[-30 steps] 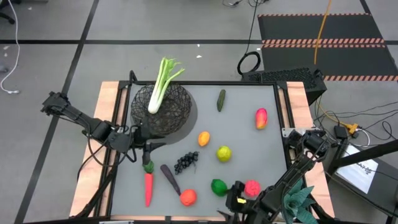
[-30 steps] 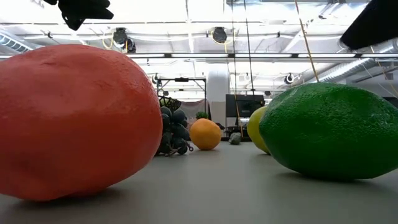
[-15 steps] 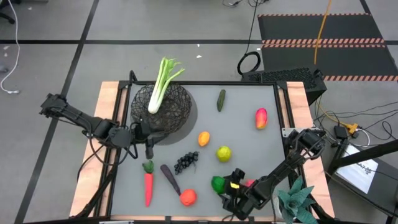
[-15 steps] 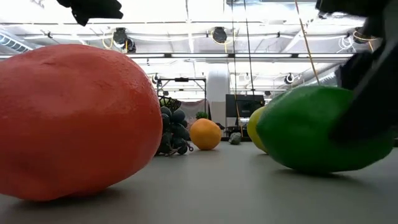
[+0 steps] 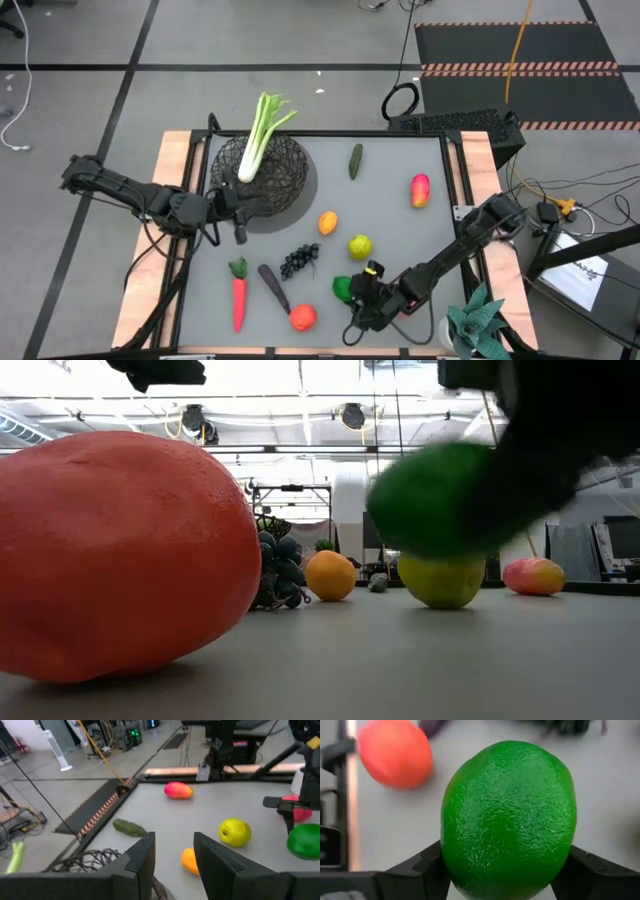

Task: Build produce basket
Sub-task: Put the green lime into the wire basket

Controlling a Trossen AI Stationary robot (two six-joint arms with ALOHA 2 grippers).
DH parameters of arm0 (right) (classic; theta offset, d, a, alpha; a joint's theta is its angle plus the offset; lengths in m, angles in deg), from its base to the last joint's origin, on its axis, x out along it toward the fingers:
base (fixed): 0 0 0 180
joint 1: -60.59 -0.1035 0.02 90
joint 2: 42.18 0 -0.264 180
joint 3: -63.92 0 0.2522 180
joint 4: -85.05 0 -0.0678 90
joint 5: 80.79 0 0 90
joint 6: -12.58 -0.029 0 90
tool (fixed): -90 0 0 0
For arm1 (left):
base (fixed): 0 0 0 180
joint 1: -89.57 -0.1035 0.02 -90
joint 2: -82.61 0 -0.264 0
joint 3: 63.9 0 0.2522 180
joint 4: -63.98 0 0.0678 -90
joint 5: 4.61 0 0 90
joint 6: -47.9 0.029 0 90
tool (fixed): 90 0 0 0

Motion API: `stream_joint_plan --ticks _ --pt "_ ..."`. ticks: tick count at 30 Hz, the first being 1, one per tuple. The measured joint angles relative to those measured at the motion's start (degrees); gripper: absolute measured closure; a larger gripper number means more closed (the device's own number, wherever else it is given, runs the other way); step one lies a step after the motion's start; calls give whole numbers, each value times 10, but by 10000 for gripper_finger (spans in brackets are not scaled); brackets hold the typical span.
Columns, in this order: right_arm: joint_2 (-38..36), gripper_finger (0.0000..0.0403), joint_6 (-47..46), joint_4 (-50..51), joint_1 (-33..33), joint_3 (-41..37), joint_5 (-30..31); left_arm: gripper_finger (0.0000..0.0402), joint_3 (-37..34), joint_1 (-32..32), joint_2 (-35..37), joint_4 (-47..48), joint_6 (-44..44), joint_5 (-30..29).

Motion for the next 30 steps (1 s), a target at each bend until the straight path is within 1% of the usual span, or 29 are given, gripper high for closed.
stream_joint_plan --ticks 3,5,7,9,13,16,19,22,24,27,30 --pt "-32 132 43 -5 6 0 23 266 0 -4 21 4 9 0" --pt "-52 128 91 -11 10 0 50 266 0 -6 33 4 19 0" --pt "-69 128 175 -27 16 0 75 266 0 -6 42 3 29 0" --pt "-84 130 283 -39 21 0 91 266 0 -6 47 4 35 0" --pt "-106 134 481 -52 29 0 104 266 0 -6 53 6 50 0" --pt "-121 132 603 -66 38 0 105 266 0 -6 53 6 63 0" --pt "-133 132 692 -65 50 0 109 266 0 -6 53 5 73 0" --pt "-135 134 731 -75 64 0 113 266 0 -6 53 5 60 1" --pt "-135 134 732 -82 72 0 111 266 0 -6 53 8 47 8" --pt "-135 132 710 -93 83 0 105 266 0 -5 53 17 26 25" --pt "-135 132 659 -95 93 0 105 266 0 0 53 27 10 41"
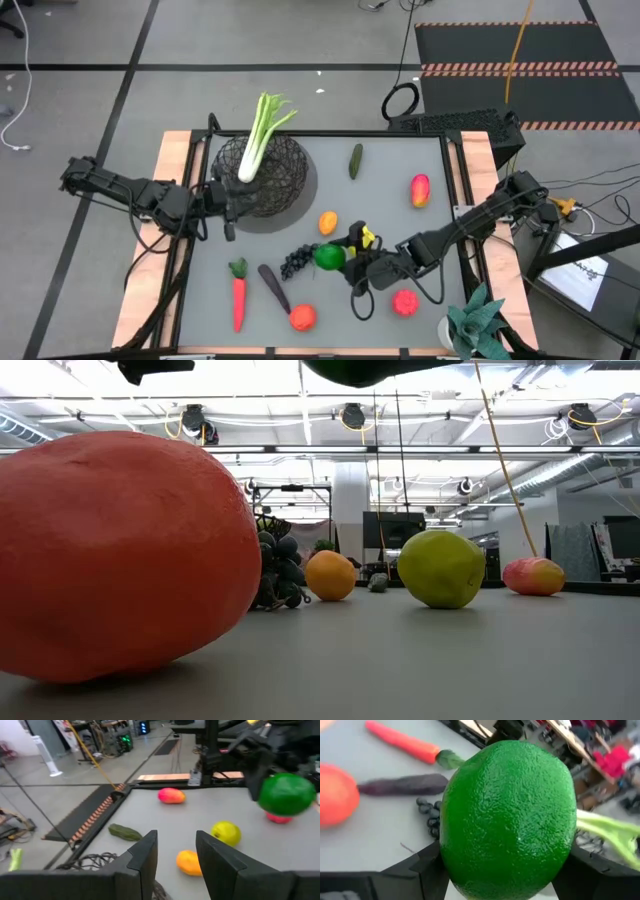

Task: Build produce basket
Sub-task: Put the green lime into the wire basket

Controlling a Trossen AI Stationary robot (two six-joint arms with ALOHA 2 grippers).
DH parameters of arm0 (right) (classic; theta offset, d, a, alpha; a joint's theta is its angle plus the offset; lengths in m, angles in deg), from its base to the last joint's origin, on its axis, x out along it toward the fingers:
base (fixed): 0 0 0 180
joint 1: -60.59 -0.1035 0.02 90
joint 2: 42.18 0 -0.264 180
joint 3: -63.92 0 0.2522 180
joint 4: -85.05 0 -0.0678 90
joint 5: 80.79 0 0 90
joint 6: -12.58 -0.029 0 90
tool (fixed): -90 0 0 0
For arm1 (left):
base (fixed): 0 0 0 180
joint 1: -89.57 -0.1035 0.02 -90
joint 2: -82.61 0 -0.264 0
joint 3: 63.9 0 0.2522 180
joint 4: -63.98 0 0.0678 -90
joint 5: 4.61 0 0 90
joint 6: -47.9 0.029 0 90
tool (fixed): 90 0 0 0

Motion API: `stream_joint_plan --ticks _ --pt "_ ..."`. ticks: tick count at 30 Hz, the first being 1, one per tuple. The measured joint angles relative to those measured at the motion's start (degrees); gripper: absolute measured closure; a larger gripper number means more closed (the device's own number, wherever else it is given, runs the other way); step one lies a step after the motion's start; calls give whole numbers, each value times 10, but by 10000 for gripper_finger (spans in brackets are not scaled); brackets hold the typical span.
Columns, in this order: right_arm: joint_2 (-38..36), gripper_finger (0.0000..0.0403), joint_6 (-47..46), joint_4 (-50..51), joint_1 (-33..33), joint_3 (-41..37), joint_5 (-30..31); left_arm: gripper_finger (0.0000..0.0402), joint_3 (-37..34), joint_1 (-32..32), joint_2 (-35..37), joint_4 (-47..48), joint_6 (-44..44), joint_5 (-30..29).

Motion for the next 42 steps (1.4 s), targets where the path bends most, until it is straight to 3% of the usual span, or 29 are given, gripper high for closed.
stream_joint_plan --ticks 15,18,29,37,42 --pt "0 132 -364 -29 34 -1 -3 266 0 28 0 44 -41 12" --pt "0 133 -383 -74 42 -19 -3 266 0 28 0 44 -41 12" --pt "0 132 -429 -476 76 -193 -77 266 0 27 0 44 -43 12" --pt "0 131 -456 -535 94 -226 -78 266 0 27 -1 45 -42 12" --pt "0 131 -389 -537 94 -226 -78 266 0 27 -1 54 -43 12"
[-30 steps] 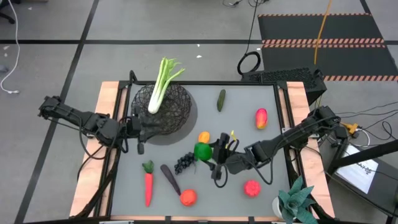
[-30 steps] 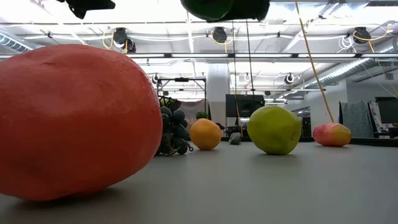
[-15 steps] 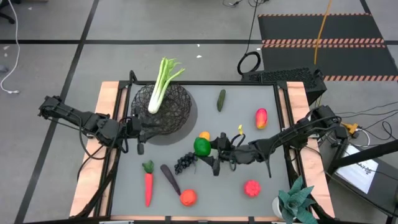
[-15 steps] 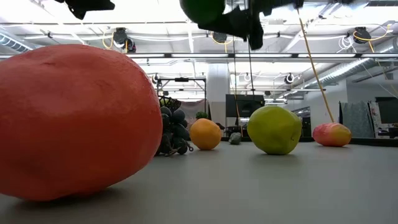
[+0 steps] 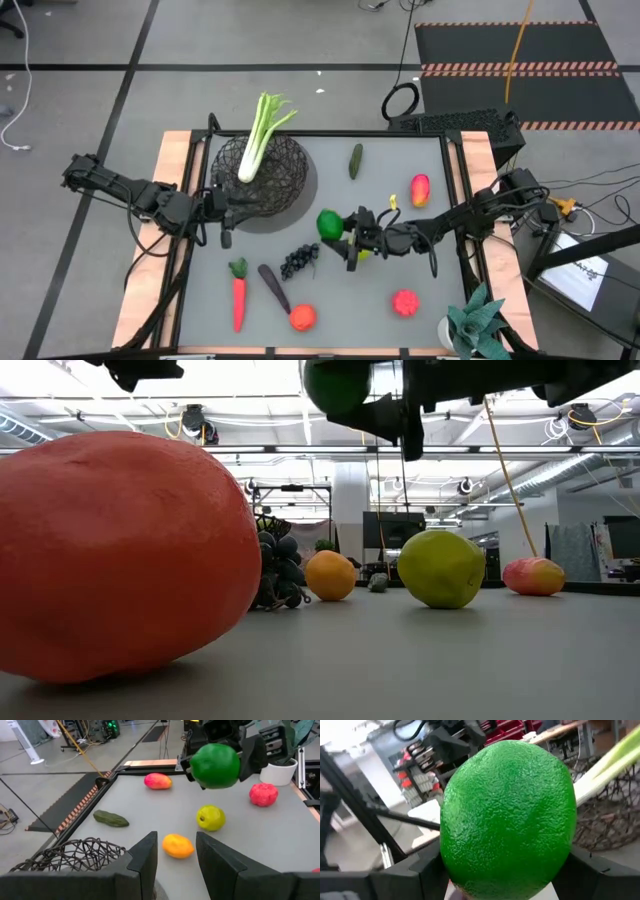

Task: Build produce basket
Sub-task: Put the green lime into the wire basket

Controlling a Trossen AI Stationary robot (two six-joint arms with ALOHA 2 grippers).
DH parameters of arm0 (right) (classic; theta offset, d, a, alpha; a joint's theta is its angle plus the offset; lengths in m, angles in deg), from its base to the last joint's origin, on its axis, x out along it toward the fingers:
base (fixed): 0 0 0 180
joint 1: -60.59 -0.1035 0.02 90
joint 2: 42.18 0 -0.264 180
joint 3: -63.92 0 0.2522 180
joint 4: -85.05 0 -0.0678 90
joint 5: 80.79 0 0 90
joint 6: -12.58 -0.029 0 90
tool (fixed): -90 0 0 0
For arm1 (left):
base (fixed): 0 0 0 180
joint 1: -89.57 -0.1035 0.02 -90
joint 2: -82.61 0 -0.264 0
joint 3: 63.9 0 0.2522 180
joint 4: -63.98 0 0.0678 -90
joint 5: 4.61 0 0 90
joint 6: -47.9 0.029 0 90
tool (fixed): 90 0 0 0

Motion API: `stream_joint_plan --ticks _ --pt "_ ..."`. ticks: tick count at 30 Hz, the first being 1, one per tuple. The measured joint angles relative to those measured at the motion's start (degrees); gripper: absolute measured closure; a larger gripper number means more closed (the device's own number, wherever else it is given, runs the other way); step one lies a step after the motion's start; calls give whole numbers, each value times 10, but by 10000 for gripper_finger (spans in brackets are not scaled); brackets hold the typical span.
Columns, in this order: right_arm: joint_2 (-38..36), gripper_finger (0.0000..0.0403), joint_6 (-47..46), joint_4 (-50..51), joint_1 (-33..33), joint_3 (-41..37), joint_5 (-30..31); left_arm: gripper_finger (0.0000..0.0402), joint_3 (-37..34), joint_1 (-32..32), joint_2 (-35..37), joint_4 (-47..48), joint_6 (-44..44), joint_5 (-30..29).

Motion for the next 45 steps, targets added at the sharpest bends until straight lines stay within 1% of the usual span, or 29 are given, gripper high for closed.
stream_joint_plan --ticks 4,13,16,18,21,22,25,28,31,34,40,43,45 --pt "0 131 85 2 -1 0 0 266 0 0 0 0 -6 0" --pt "0 131 318 29 -12 0 2 266 0 0 0 0 -24 0" --pt "0 132 361 42 -12 0 2 266 0 0 0 0 -27 0" --pt "0 133 353 47 -12 0 4 266 0 0 0 0 -28 0" --pt "0 133 287 39 -6 0 6 266 0 0 0 0 -29 0" --pt "0 133 260 30 -1 0 15 266 0 0 0 0 -30 0" --pt "0 133 219 12 26 0 36 266 0 0 0 0 -37 0" --pt "0 133 172 6 58 5 27 266 0 0 0 1 -39 0" --pt "0 133 131 12 91 19 -19 266 0 0 0 3 -39 1" --pt "0 133 116 49 126 49 -51 266 0 0 0 3 -34 2" --pt "6 133 96 197 195 145 -118 266 0 0 0 2 -2 2" --pt "28 133 98 238 219 194 -143 266 0 0 0 2 14 2" --pt "51 133 100 247 234 230 -164 266 0 -1 0 2 24 2"
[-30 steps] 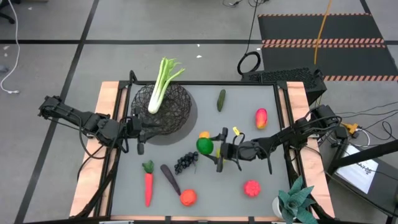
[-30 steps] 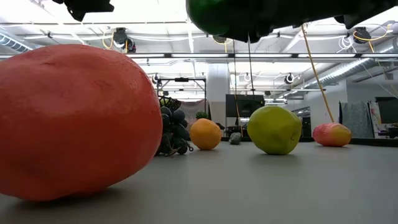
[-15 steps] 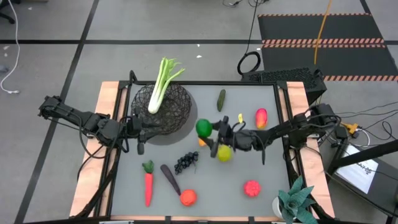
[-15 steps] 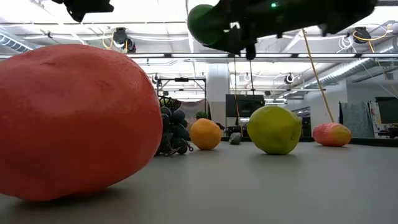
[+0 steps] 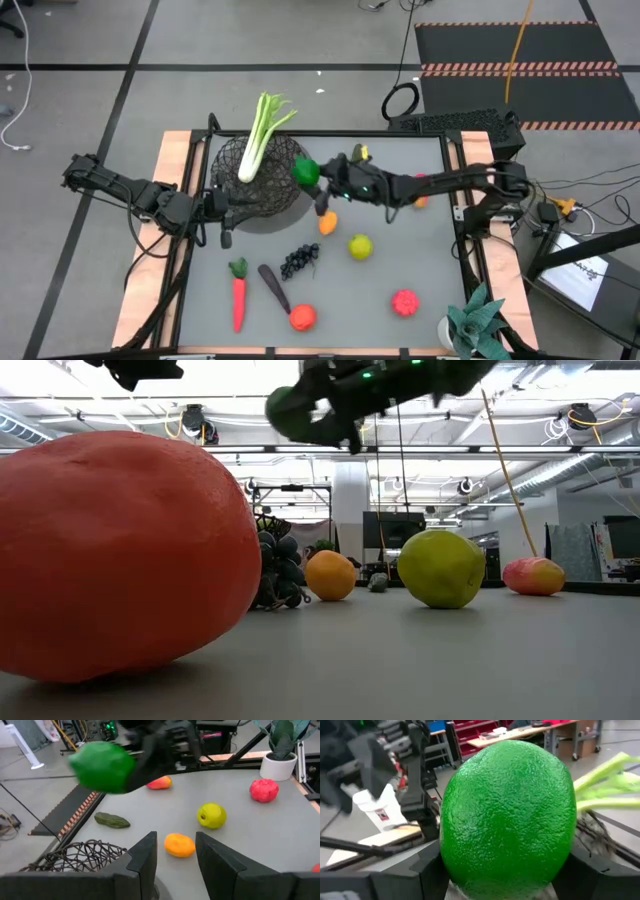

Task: Build produce basket
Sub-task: Put the green lime into the wire basket

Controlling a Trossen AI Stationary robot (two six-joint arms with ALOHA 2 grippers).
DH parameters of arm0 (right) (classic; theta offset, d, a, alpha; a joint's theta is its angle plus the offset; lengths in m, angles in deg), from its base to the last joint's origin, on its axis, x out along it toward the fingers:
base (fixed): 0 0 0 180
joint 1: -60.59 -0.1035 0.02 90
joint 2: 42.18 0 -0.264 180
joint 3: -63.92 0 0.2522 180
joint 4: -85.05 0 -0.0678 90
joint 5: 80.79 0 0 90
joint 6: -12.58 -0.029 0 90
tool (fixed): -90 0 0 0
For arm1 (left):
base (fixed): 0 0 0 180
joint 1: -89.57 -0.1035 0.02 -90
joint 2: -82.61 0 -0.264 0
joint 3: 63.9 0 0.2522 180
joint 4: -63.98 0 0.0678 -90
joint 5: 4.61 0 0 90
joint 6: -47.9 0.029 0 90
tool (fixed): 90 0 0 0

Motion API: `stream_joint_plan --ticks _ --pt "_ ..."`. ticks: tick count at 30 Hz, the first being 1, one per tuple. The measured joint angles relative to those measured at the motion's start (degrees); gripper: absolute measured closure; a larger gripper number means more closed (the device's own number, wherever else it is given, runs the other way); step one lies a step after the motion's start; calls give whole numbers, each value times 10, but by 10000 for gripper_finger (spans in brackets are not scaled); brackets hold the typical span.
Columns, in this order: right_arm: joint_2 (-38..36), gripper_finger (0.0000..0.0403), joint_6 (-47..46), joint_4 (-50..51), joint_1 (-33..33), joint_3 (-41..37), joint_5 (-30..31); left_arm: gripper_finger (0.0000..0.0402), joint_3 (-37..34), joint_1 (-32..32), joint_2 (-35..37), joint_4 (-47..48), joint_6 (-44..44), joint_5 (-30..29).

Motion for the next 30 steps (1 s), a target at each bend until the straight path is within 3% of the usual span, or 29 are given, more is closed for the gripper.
stream_joint_plan --ticks 5,13,18,30 --pt "75 133 -1 19 30 76 -47 266 0 -1 0 0 19 0" --pt "170 133 8 24 45 122 -43 266 0 -1 0 0 27 0" --pt "182 127 -6 51 63 122 -41 266 0 -1 0 0 26 0" --pt "157 66 26 92 62 121 -43 266 0 -1 0 0 24 0"
